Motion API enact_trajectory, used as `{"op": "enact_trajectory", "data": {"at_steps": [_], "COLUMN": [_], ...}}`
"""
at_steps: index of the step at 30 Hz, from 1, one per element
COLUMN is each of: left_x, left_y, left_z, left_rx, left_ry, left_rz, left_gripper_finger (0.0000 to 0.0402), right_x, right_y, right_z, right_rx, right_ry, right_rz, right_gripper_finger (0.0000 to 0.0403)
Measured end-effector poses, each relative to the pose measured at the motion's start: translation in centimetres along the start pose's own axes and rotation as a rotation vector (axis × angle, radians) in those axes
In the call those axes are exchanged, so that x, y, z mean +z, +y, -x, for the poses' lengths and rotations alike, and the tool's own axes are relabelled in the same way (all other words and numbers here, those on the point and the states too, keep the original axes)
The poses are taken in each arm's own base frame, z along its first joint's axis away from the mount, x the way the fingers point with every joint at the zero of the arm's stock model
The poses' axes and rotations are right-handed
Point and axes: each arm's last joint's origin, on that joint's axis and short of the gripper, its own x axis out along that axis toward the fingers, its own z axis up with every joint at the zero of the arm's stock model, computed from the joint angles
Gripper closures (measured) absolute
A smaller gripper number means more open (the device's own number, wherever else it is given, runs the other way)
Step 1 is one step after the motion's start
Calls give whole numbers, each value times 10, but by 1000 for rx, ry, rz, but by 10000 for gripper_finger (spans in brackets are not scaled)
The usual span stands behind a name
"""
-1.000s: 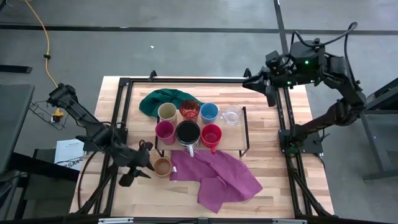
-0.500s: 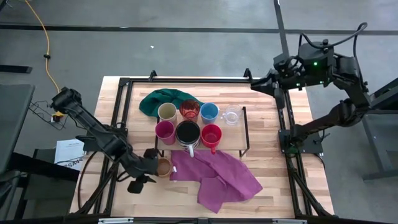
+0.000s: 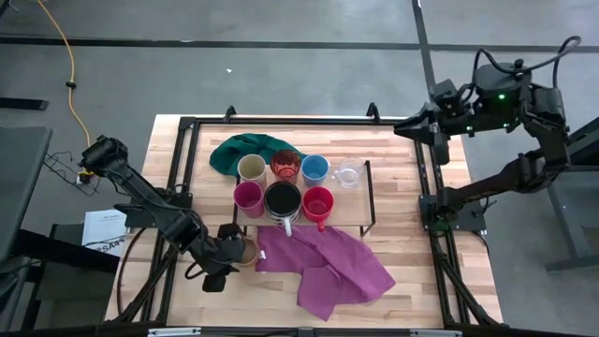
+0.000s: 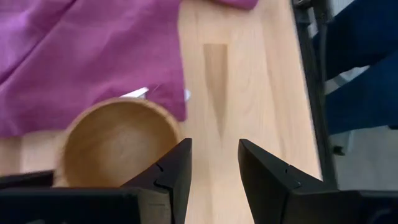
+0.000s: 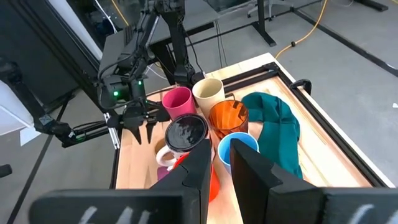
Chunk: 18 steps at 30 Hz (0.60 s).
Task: Stack small to large cups/mugs on shelf
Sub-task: Put the brown mug on the shelf
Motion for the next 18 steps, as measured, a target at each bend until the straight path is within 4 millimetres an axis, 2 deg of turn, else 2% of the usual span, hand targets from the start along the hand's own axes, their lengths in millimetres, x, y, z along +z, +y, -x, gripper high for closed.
{"op": "enact_trajectory", "data": {"at_steps": [9, 18], "left_x": [1, 0], "left_y": [1, 1], "left_z": [4, 4], "left_rx": [48, 43], "left_ry": [11, 16], "left_rz": [1, 1], "left_gripper_finger": [282, 282], "right_x": [-3, -4], "right_y": [1, 1], "right_z": [16, 19], "right_rx": [-8, -7], "right_ry": [-36, -43], "right_rz": [8, 11], "right_gripper_finger": [350, 350]}}
